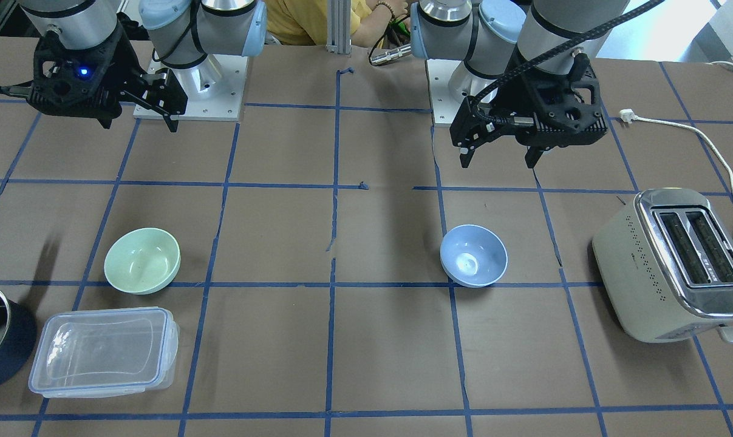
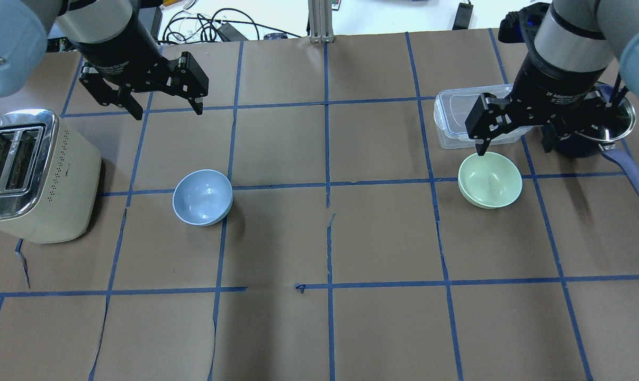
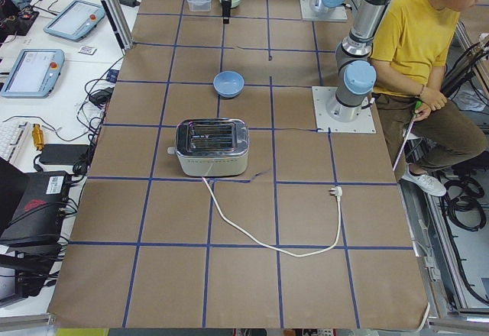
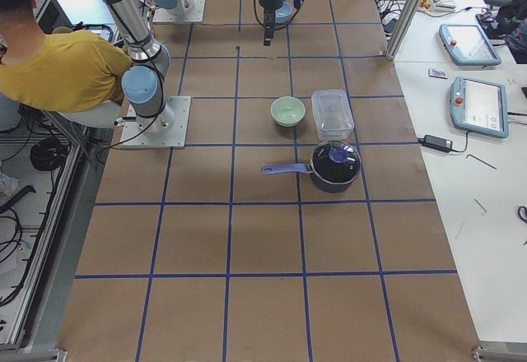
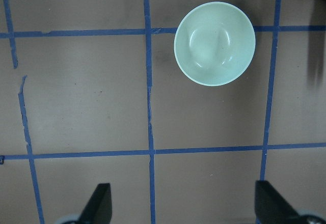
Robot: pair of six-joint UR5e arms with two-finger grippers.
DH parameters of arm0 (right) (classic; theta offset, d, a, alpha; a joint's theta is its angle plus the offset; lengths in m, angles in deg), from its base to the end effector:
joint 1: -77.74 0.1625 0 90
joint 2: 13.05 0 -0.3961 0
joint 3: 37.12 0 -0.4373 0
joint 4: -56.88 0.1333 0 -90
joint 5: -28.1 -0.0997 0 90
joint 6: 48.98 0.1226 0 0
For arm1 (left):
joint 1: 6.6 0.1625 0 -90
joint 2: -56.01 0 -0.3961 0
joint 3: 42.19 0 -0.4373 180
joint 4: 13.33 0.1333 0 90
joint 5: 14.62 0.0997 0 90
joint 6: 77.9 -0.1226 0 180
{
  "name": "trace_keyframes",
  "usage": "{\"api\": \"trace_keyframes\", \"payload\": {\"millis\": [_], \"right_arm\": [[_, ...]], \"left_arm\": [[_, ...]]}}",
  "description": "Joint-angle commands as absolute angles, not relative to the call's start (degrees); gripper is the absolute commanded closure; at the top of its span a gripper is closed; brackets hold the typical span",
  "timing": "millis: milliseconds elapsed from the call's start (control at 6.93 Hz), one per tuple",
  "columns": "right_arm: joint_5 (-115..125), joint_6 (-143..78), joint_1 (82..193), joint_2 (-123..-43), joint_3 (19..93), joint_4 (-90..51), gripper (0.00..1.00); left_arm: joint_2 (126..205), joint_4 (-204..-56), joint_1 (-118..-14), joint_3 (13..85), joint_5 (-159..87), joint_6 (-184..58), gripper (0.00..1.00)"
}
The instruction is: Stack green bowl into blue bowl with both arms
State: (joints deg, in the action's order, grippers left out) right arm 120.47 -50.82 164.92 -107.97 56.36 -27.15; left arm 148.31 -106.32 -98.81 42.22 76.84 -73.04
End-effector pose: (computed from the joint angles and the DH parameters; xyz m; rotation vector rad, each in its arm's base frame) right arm 0.1038 -0.4986 0.4381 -0.0240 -3.1009 -0.1252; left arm -0.1514 -0.5474 0.4613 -0.0722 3.1156 -0.0106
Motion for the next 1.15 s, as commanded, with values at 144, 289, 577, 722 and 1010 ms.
{"api": "trace_keyframes", "payload": {"millis": [144, 289, 577, 722, 1010], "right_arm": [[120.4, -50.8, 164.9, -108.0, 56.5, -27.1, 0.0], [120.4, -50.8, 164.9, -108.1, 56.5, -27.1, 0.0], [118.0, -50.8, 165.5, -108.3, 56.0, -25.5, 0.0], [117.6, -50.8, 165.5, -108.3, 56.1, -25.3, 0.0], [117.5, -50.8, 165.5, -108.3, 56.2, -25.4, 0.0]], "left_arm": [[148.3, -105.3, -98.8, 42.7, 76.7, -73.2, 0.0], [148.4, -105.3, -98.9, 42.7, 76.8, -73.2, 0.0], [148.3, -105.1, -98.7, 42.7, 76.8, -73.2, 0.0], [148.4, -105.0, -98.8, 42.7, 76.6, -73.0, 0.0], [148.4, -104.6, -98.8, 42.7, 76.6, -72.6, 0.0]]}}
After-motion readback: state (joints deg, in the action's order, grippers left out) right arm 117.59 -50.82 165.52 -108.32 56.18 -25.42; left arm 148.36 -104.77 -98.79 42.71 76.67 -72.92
